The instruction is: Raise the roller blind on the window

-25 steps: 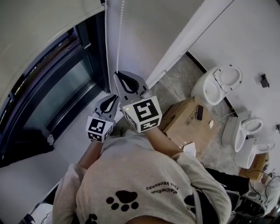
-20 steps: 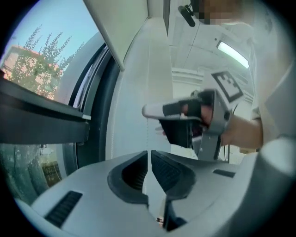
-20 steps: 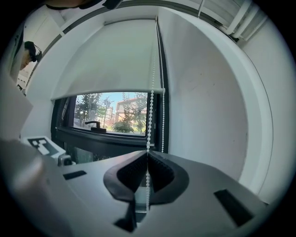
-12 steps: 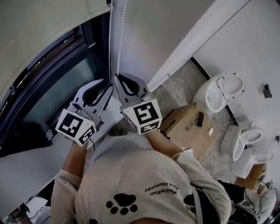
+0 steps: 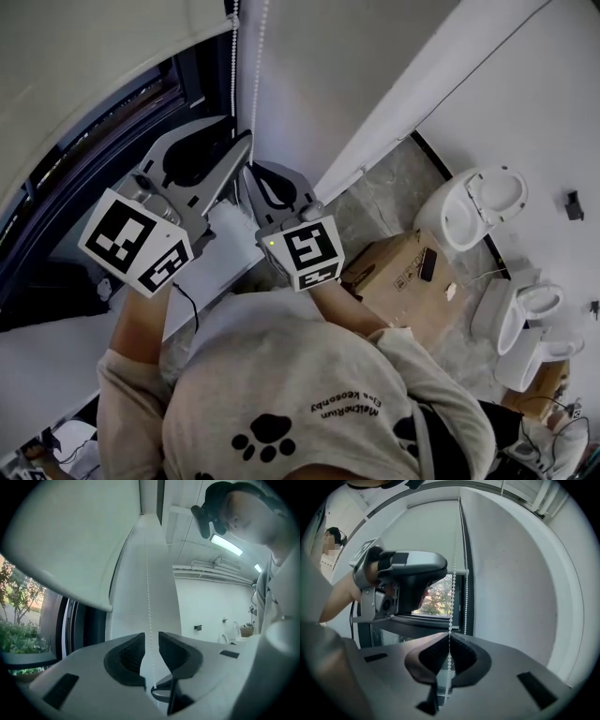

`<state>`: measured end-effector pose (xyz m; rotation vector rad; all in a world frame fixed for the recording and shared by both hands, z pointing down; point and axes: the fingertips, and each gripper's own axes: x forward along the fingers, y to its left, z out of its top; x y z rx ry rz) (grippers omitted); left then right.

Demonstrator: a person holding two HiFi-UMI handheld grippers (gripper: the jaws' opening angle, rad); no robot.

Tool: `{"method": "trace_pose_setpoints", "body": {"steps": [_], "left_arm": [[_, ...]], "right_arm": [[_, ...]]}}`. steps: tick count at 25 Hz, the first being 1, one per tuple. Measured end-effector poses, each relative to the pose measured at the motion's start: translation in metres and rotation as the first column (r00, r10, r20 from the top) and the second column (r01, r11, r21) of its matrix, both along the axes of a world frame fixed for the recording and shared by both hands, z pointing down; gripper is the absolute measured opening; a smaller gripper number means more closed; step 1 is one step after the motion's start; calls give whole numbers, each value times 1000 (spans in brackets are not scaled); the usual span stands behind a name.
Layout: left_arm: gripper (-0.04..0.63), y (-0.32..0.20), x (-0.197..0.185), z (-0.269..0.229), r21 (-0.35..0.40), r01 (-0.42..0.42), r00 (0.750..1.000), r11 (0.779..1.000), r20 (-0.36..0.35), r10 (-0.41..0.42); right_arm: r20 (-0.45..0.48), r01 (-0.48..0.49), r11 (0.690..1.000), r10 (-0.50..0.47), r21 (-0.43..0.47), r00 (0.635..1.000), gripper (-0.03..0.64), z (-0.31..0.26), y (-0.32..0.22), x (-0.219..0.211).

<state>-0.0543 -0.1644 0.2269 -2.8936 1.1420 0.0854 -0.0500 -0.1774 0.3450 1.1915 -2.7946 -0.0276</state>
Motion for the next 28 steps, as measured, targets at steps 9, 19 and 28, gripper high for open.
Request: {"method": "trace_pose_setpoints", "body": {"steps": [9,19,28], "left_arm": [[87,-22,14,-31,0,70,997,998,22,-70],[11,-24,14,-40,128,240,968,962,49,-248],[9,-21,4,-38,167,315,949,934,-29,-315]], "right_arm": [[-10,-10,1000,10,13,1000,11,-1,-3,1],[-17,-24,999,25,47,1000,11,-2,0,-3],[-42,-55,991,61,122,997,11,0,-1,-4]]}}
